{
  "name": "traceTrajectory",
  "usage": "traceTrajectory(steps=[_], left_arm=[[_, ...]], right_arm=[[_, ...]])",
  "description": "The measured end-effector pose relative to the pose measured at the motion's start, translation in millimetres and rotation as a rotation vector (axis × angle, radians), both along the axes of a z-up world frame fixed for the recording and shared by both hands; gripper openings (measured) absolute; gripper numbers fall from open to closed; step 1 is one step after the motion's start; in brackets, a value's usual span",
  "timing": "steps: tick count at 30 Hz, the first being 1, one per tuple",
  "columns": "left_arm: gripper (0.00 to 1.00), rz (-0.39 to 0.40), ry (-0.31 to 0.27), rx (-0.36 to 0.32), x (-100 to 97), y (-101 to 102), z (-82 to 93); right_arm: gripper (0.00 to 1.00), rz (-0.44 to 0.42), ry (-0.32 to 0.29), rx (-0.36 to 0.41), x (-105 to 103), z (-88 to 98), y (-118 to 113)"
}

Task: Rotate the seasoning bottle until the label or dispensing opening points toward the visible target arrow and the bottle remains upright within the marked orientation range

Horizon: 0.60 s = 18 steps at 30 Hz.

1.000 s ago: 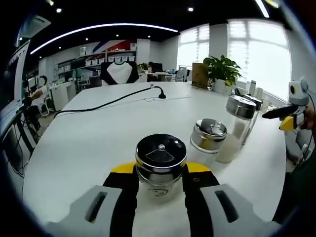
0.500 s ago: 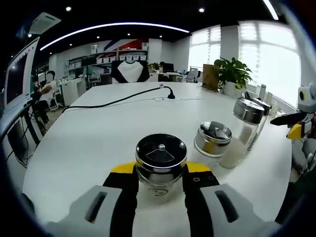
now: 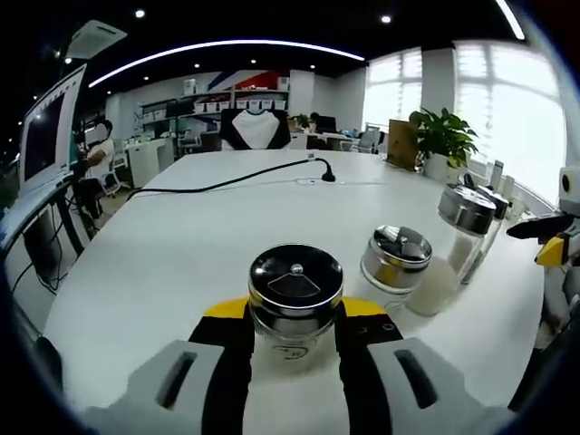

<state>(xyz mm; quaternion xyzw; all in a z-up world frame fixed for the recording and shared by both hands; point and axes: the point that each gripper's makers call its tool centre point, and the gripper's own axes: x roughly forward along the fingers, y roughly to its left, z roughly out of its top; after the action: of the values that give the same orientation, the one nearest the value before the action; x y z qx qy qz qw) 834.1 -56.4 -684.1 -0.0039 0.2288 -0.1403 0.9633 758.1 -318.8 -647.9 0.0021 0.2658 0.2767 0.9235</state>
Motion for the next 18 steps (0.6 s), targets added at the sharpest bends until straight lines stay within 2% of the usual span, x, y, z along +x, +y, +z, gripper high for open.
traceTrajectory(steps=[9, 11, 13, 18], left_arm=[[0.37, -0.001, -0.006, -0.003, 0.0, 0.6, -0.2], [0.37, -0.023, -0.023, 0.012, 0.5, -0.3, 0.0], [0.37, -0.021, -0.033, -0.008, -0.5, 0.2, -0.1], [0.37, -0.048, -0.048, 0.004, -1.6, -0.5, 1.8]], right_arm=[[0.78, -0.001, 0.003, -0.003, -0.9, -0.7, -0.5], [0.78, 0.0, 0.002, -0.003, -0.9, -0.3, -0.3], [0.78, 0.001, 0.001, -0.003, -1.1, 0.1, 0.1], [0.78, -0.001, 0.003, -0.005, -1.7, -0.4, -0.9]])
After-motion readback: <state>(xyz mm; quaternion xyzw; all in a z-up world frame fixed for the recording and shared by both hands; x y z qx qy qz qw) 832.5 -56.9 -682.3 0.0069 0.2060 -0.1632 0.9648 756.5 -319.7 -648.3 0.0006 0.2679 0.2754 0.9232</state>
